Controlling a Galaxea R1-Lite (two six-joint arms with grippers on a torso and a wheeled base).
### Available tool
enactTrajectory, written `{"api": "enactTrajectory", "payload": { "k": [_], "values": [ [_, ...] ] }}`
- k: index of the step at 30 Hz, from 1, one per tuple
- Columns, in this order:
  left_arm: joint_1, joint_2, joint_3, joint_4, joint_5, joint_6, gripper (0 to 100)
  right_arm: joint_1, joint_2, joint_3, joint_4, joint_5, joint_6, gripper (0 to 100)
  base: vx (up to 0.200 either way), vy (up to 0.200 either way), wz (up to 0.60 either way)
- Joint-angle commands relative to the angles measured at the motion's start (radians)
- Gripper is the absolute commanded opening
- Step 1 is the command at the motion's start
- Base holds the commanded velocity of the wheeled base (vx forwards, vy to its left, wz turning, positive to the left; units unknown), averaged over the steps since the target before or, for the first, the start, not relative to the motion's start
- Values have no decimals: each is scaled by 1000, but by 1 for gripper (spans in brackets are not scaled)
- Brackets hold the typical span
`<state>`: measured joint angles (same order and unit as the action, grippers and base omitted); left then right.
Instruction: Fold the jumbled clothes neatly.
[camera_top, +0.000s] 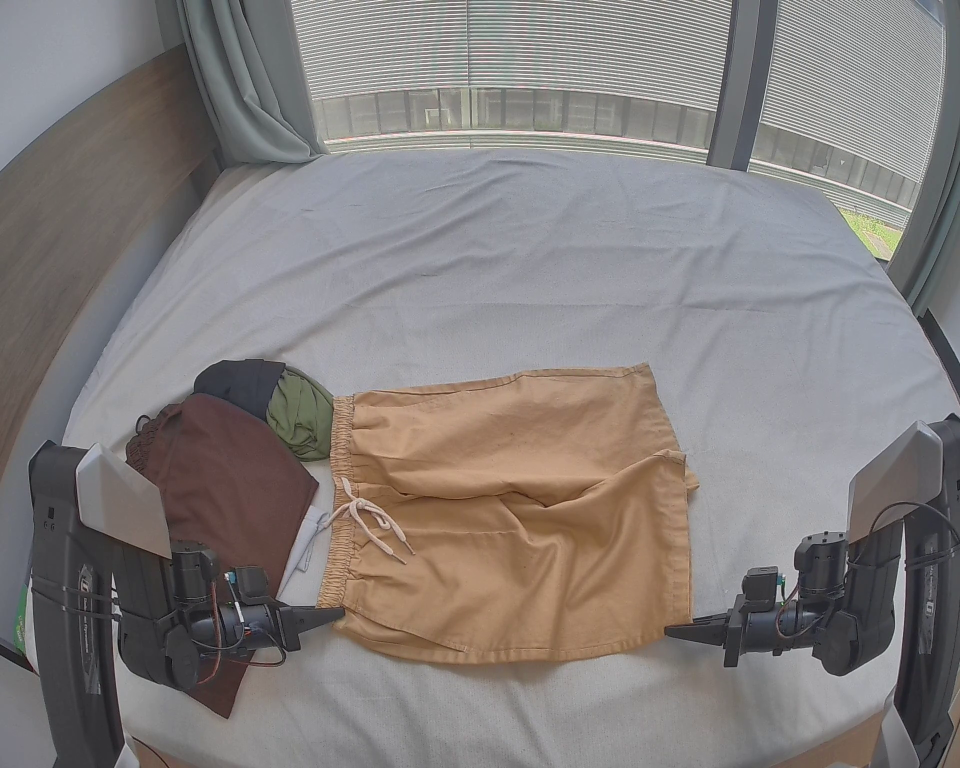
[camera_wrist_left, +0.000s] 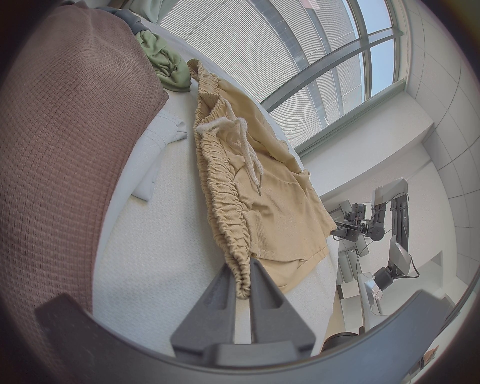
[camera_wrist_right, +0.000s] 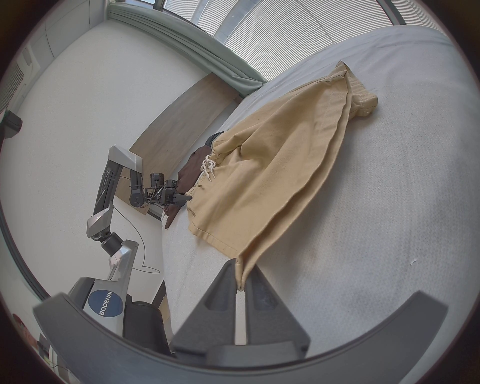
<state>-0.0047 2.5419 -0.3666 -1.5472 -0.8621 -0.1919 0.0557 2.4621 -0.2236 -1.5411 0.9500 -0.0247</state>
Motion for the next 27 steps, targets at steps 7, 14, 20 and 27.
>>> {"api": "enactTrajectory", "payload": {
  "k": [7, 14, 20, 27],
  "values": [
    [0, 1, -5, -1, 0, 0, 0, -1, -6, -5, -1, -57, 6, 0, 0, 0, 0],
    [0, 1, -5, -1, 0, 0, 0, 4, -5, -5, -1, -97, 34, 100, 0, 0, 0],
    [2, 3, -5, -1, 0, 0, 0, 4, -8, -10, -1, -94, 34, 100, 0, 0, 0],
    [2, 3, -5, -1, 0, 0, 0, 1, 3, -25, -1, -99, 34, 100, 0, 0, 0]
  ]
}}
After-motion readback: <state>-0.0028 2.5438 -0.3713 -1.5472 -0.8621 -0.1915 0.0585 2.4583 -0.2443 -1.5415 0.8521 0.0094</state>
